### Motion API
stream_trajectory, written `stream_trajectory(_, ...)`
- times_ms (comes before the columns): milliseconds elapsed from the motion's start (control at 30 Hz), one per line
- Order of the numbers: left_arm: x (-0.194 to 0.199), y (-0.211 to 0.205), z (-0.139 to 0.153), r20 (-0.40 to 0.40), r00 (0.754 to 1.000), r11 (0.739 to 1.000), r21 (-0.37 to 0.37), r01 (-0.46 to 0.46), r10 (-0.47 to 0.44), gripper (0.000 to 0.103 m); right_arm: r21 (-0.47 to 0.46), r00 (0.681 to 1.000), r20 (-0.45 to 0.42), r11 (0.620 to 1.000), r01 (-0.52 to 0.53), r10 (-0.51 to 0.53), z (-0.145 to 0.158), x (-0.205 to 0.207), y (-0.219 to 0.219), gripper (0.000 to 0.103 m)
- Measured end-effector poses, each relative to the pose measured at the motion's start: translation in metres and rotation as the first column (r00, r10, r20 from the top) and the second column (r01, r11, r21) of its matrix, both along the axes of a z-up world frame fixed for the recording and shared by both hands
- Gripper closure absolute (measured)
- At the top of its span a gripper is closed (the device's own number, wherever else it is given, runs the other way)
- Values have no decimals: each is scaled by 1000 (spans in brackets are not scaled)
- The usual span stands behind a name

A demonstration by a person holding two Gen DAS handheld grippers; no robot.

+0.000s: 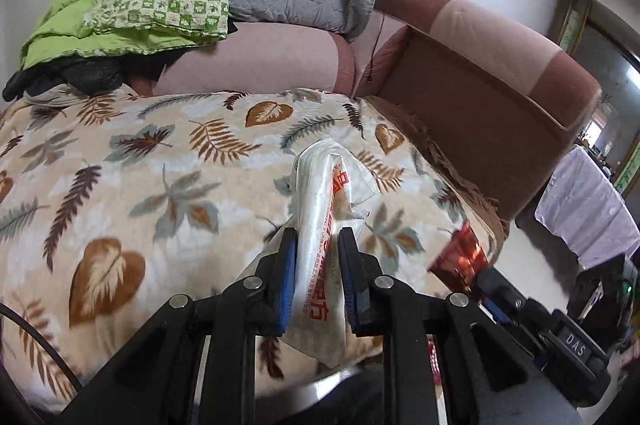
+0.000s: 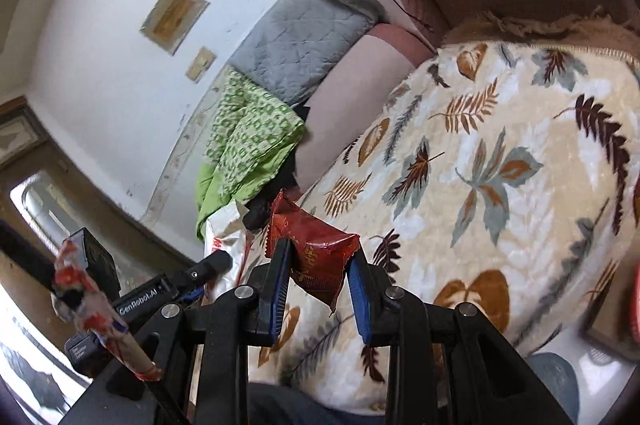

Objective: Collect trash
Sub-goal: 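Carry the red packet and white wrapper off the blanket over the red basket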

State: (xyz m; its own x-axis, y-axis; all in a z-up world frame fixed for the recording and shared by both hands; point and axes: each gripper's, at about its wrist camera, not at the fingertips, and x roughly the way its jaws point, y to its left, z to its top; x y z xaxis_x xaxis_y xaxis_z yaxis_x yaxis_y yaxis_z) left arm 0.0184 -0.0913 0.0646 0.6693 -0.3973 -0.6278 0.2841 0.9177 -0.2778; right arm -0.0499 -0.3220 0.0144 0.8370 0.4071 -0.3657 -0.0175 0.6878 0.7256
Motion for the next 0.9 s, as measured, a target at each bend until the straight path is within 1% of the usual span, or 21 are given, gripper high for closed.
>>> stream_trajectory(133, -33, -12, 5, 39, 999, 999, 37, 19, -21, 84, -34, 1000, 18, 999, -10, 10, 7, -27, 2, 73)
stream_trajectory(233, -47, -20, 13, 63, 998, 998, 49, 25, -28, 84, -30, 1000, 15, 999, -16, 16, 9, -35, -1, 73)
stream_trajectory(400, -68, -31, 26, 100, 993, 997, 59, 56, -62, 83, -47, 1000, 27, 999, 5, -3, 18, -52, -6, 73)
stream_trajectory(667, -85, -36, 36, 131, 988, 995, 70, 68, -76, 83, -73, 999, 39, 997, 27, -25, 28, -66, -11, 72)
stream_trajectory(900, -91, -42, 36, 131, 987, 994, 74, 85, -94, 83, -97, 998, 41, 994, 45, -41, 31, -77, -17, 72)
